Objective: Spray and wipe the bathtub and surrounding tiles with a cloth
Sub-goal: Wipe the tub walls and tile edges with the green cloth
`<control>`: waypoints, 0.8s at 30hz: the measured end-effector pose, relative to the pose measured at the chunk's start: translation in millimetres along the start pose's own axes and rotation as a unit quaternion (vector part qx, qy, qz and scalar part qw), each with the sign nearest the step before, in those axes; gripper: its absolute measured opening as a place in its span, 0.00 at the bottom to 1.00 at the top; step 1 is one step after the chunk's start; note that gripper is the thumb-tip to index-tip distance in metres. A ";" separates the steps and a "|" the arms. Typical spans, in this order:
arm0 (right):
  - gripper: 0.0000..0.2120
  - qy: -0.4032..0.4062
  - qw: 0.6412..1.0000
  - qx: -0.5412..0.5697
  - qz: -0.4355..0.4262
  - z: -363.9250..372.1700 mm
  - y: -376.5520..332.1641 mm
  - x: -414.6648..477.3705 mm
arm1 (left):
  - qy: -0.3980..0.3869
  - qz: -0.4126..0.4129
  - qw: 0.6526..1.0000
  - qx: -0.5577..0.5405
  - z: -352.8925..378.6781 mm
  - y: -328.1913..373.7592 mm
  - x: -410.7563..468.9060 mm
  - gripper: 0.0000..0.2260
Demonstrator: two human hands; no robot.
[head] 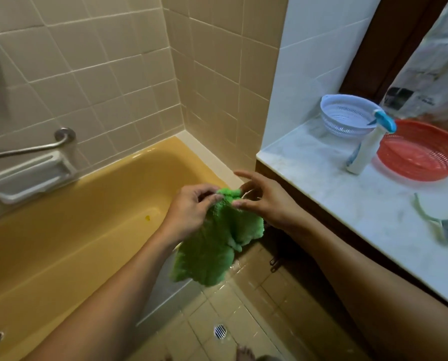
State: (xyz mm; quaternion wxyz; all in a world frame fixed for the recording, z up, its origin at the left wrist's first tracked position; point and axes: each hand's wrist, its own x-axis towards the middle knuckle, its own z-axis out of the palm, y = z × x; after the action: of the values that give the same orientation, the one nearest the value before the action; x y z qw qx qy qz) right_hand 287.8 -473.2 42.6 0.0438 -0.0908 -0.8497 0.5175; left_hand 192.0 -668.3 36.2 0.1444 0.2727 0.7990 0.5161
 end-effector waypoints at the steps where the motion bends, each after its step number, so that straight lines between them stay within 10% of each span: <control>1: 0.26 -0.009 0.999 -0.034 -0.015 -0.4 -4.6 3.1 | 0.000 -0.003 1.000 0.004 1.7 3.5 -1.0 0.06; 11: 0.03 -0.005 0.994 -0.068 -0.086 12.2 -59.2 10.6 | -0.021 -0.076 0.986 -0.146 3.6 -17.2 -53.9 0.08; 24: 0.09 0.098 0.976 -0.192 0.027 -0.4 -33.9 -17.9 | 0.152 -0.203 0.966 -0.041 -25.3 -62.0 -57.1 0.06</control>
State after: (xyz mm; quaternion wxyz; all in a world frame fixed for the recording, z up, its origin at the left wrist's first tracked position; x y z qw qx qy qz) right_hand 301.7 -491.6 73.2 0.0942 -0.1709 -0.9220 0.3345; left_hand 207.5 -740.3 -11.9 0.1337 0.0171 0.8281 0.5441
